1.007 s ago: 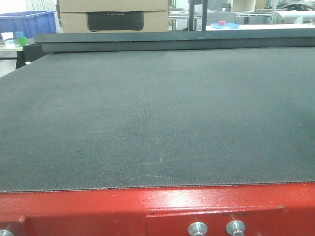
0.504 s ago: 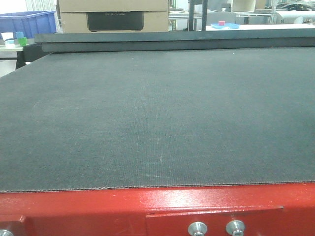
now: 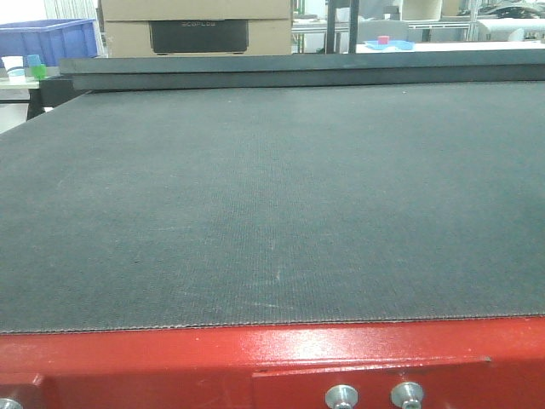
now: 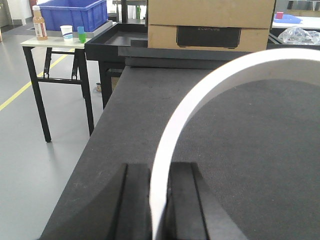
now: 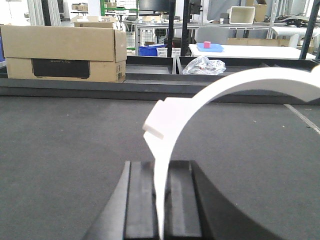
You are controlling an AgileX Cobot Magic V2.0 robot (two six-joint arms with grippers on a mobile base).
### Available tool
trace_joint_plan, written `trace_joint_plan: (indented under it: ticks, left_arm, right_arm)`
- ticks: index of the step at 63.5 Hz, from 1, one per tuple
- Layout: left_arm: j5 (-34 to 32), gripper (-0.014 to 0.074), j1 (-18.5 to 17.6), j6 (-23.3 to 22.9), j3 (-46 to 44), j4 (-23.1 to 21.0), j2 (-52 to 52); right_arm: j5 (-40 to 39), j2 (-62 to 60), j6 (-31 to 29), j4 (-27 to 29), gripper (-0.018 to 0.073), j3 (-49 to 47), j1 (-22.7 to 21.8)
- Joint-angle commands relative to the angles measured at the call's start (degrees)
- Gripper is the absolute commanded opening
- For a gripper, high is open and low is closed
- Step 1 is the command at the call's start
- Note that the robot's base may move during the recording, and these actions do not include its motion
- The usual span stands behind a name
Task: Grab PVC pipe and place in blue bin
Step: 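Lift the pipe off the table with both grippers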
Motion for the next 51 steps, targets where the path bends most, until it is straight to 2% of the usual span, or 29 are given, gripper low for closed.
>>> trace_joint_plan:
  ticks: [1,51]
  left_arm:
    - [-1.74,-0.0111,0.25,-0.44,0.02,-0.55,-0.37]
    - [-1.87,-0.0111,0.25,-0.44,0.02,-0.55,-0.37]
  right_arm:
    - [-1.39,-0.22,-0.15,-0.17,-0.0169,0.04,0.0]
    - [-1.39,-0.22,-0.15,-0.17,-0.0169,0.04,0.0]
